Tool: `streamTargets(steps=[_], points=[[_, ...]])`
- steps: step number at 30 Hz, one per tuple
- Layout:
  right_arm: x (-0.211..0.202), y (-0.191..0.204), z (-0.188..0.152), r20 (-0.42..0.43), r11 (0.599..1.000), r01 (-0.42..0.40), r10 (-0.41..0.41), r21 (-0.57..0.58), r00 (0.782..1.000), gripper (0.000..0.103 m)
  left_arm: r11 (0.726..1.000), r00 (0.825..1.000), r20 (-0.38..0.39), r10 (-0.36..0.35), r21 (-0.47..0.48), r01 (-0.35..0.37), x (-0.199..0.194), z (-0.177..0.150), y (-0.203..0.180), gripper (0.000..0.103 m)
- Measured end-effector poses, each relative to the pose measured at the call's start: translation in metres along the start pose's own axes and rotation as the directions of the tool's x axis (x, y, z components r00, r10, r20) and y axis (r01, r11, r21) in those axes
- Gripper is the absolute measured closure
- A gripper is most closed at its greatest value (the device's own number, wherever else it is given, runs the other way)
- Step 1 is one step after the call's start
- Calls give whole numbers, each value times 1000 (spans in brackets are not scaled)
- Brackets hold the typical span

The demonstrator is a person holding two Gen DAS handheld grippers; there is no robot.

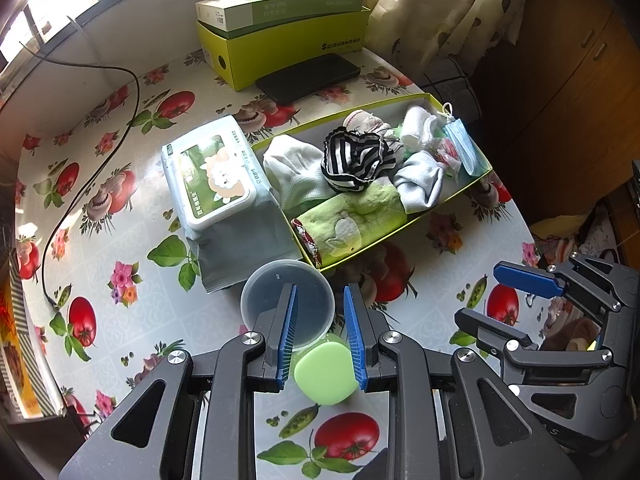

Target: Organize soft objects

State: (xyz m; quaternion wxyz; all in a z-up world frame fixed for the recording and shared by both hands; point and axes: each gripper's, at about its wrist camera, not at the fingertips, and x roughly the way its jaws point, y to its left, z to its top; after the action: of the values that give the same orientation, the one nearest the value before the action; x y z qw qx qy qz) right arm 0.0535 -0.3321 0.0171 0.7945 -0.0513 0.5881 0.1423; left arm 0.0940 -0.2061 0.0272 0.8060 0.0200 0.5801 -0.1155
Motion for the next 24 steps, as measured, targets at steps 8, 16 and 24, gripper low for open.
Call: streamTargets(steps=[8,16,24], points=[[0,1,2,0,1000,-3,3,-4,1000,56,1000,1000,-2,0,1,0,1,-1,0,78],[0,1,2,0,1000,-2,2,-4,1000,56,1000,1000,-3,0,0,0,1,-1,-1,78],[0,1,3,0,1000,-3,3,-10,1000,56,1000,1000,-5,-2,-1,2,2,-1,0,78]])
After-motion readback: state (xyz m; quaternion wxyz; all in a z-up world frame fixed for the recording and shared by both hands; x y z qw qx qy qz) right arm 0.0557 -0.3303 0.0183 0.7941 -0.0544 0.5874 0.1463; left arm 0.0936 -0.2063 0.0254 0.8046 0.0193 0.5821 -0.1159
